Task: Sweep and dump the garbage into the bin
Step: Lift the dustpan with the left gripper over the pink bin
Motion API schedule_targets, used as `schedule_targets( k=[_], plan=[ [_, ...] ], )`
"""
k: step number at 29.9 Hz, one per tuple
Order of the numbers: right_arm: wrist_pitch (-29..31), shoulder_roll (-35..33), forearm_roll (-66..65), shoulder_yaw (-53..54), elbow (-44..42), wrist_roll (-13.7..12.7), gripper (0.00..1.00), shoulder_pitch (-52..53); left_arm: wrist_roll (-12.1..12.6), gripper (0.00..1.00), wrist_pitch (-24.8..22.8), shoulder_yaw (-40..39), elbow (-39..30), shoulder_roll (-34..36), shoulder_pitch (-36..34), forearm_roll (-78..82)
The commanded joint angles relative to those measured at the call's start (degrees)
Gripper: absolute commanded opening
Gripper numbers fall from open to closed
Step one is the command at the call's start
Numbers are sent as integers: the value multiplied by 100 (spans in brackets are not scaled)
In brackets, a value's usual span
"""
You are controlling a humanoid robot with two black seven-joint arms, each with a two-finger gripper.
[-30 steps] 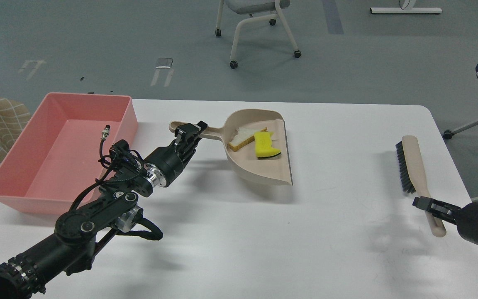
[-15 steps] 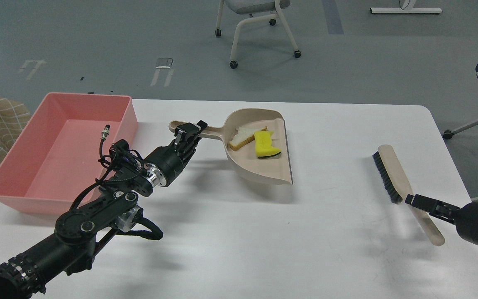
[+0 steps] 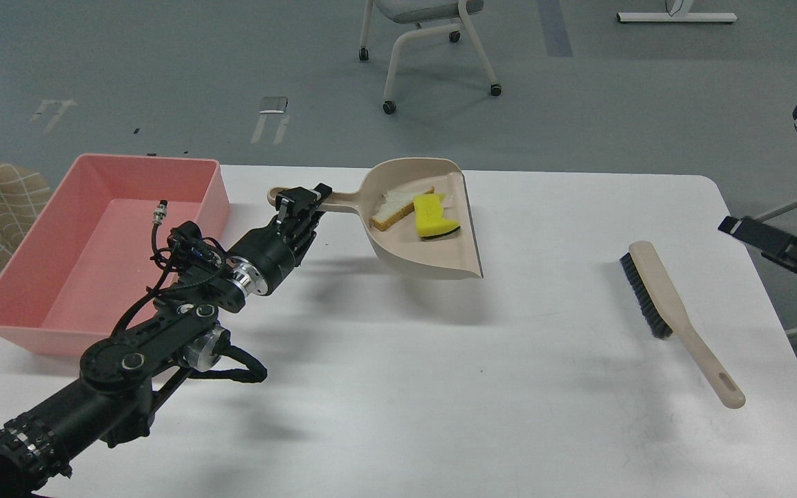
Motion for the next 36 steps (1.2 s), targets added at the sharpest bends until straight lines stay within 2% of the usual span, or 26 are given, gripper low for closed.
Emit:
schedule_targets(
  k=[1, 5, 9, 13, 15, 19, 24, 34, 36],
  plan=[
    [0, 440, 763, 466, -283, 0, 100, 314, -19, 9, -18, -59, -141, 193, -45, -197],
    [0, 940, 2079, 1168, -880, 1, 100, 499, -10, 9, -1, -322, -869, 780, -36, -521],
    [0, 1223, 2960, 1617, -1171, 9, 100, 499, -10, 9, -53, -507, -1056, 1300, -36, -628],
    [0, 1232, 3707, 1811, -1575, 53, 100, 517, -27, 9, -360, -726, -1109, 2072, 34, -1013],
    [0, 1240, 3865, 1863, -1655, 62, 100, 517, -27, 9, -474, -788, -1109, 2231, 52, -1119],
    [0, 1241, 4157, 1934, -1796, 62, 100, 491, -88, 9, -598, -849, -1152, 3056, 323, -1173],
    [0, 1249, 4166, 1917, -1840, 62, 100, 455, -317, 9, -730, -955, -1161, 3506, 657, -1295],
    [0, 1355, 4166, 1846, -1893, 53, 100, 473, -379, 9, -739, -964, -881, 3972, 1273, -1788],
    [0, 1337, 4166, 1846, -1945, 62, 100, 455, -545, 9, -809, -964, -775, 4270, 1396, -2006]
  ],
)
